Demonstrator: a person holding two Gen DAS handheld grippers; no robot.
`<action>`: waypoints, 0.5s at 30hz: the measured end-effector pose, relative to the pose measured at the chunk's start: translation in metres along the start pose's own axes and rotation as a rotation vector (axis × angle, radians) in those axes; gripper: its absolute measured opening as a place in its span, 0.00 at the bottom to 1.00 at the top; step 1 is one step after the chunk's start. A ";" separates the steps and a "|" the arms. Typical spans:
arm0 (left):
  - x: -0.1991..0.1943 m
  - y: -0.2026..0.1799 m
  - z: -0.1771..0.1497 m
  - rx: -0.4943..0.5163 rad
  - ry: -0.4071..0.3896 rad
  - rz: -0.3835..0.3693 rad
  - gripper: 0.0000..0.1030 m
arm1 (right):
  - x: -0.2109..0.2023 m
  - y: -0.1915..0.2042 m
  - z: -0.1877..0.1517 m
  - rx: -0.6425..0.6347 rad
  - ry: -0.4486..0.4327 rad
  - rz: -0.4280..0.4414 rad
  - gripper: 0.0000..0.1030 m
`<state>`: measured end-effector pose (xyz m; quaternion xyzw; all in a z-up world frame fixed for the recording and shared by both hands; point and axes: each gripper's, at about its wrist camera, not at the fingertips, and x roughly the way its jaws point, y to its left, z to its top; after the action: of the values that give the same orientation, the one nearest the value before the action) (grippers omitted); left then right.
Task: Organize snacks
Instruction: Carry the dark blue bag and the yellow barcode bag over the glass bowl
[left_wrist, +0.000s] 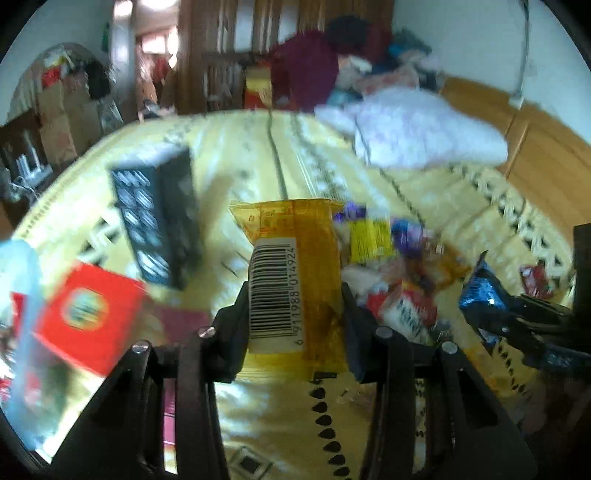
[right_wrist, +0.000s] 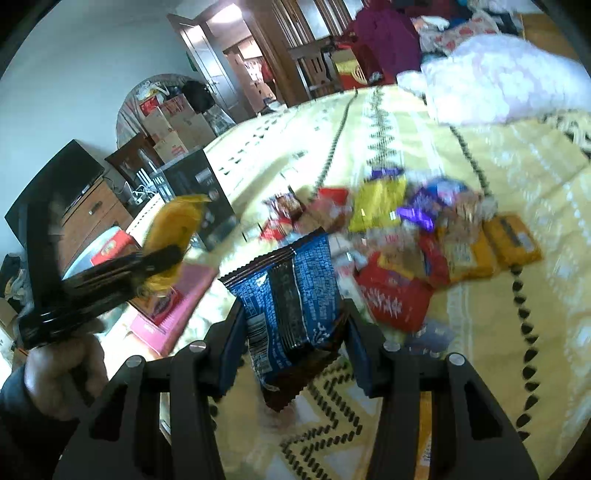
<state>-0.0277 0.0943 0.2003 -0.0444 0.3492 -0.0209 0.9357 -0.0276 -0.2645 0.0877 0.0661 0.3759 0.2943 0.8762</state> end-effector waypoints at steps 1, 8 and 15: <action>-0.009 0.006 0.004 -0.010 -0.018 0.001 0.42 | -0.004 0.007 0.007 -0.014 -0.013 0.000 0.52; -0.085 0.086 0.034 -0.089 -0.173 0.091 0.42 | -0.020 0.079 0.062 -0.129 -0.083 0.032 0.52; -0.138 0.176 0.044 -0.174 -0.238 0.242 0.42 | -0.012 0.172 0.111 -0.250 -0.111 0.118 0.52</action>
<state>-0.1013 0.2824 0.3056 -0.0848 0.2393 0.1275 0.9588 -0.0368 -0.1185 0.2316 -0.0052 0.2827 0.3856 0.8783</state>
